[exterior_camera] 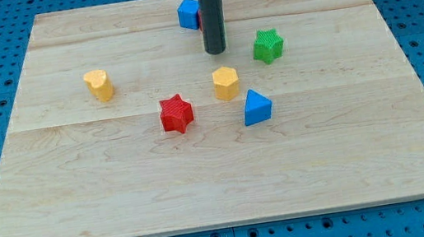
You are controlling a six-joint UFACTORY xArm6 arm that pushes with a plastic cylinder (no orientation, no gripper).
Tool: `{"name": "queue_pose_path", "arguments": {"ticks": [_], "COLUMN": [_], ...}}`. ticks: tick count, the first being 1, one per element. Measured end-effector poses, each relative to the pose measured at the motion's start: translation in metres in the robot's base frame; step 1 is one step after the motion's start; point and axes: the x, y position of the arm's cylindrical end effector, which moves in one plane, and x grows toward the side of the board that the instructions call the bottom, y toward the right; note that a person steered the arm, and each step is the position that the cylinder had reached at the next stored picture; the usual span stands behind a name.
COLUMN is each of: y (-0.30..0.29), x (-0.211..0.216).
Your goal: Point your arm at the yellow heart
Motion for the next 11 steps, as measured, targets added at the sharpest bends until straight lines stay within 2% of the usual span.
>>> {"name": "queue_pose_path", "arguments": {"ticks": [1,2,5,6,7,8,9,11], "y": [0.000,0.000,-0.082,-0.129,-0.190,-0.255,-0.262,-0.218], "x": [-0.023,-0.015,0.084,0.112,0.119,0.104,0.076,0.074]}}
